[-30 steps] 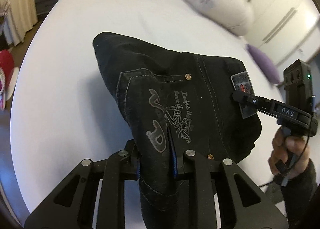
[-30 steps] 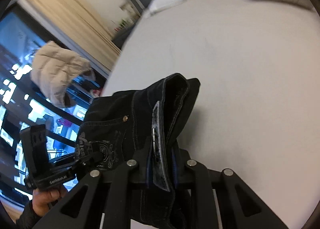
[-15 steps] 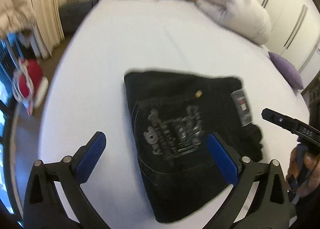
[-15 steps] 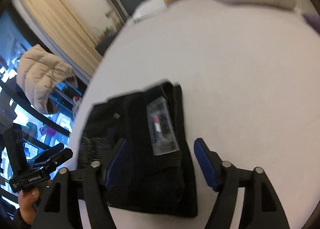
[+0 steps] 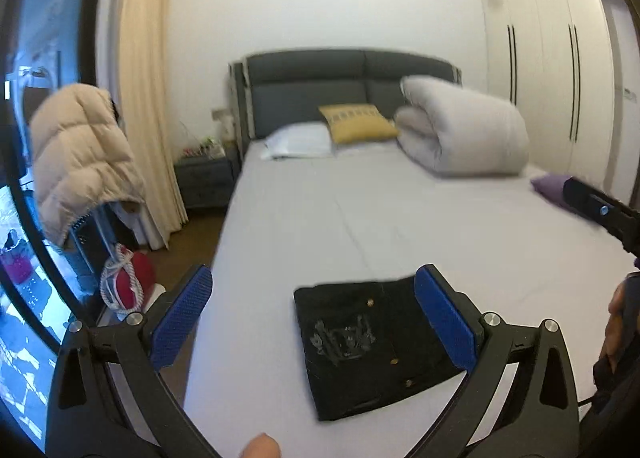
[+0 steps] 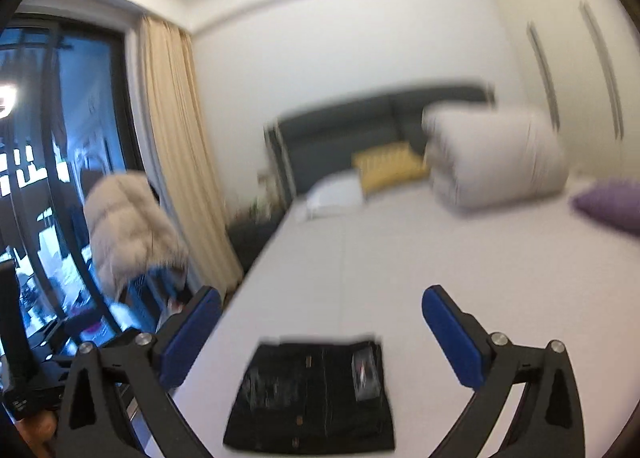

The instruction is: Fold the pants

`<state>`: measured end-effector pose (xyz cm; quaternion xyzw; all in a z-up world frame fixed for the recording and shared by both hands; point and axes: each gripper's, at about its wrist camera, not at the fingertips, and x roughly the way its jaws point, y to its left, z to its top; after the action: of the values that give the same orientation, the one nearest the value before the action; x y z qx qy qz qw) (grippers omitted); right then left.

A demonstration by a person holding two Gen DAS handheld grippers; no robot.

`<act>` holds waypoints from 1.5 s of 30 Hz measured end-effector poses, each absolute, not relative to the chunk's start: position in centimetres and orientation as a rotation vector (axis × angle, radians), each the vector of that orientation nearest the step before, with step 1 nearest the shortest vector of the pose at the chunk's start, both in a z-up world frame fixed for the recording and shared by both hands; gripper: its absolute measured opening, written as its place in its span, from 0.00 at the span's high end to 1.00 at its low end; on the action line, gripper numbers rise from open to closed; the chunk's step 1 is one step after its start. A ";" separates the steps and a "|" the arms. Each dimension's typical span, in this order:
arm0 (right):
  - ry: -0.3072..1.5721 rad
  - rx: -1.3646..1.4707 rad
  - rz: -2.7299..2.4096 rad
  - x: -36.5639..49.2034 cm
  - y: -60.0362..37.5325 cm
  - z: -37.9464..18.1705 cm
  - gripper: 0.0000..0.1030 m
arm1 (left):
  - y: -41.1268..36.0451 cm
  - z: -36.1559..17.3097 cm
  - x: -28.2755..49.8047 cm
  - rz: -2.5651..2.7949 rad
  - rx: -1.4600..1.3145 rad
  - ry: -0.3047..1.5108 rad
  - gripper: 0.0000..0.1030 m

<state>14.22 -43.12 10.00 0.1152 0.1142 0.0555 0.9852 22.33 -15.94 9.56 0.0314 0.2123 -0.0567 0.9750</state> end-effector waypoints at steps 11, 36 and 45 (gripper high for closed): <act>0.240 0.125 0.015 10.4 -40.2 15.0 0.00 | -16.0 13.9 17.1 0.011 0.076 0.503 0.00; 0.534 0.095 -0.045 10.6 -38.8 9.5 0.00 | -17.8 5.0 21.7 -0.028 0.002 0.734 0.00; 0.555 0.093 -0.035 10.9 -38.7 9.1 0.00 | -17.8 3.8 22.2 -0.029 0.003 0.752 0.00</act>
<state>10.89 -38.69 9.11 0.0457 0.2737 -0.0174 0.9606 22.24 -17.80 3.77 0.0015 0.3670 -0.0140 0.9301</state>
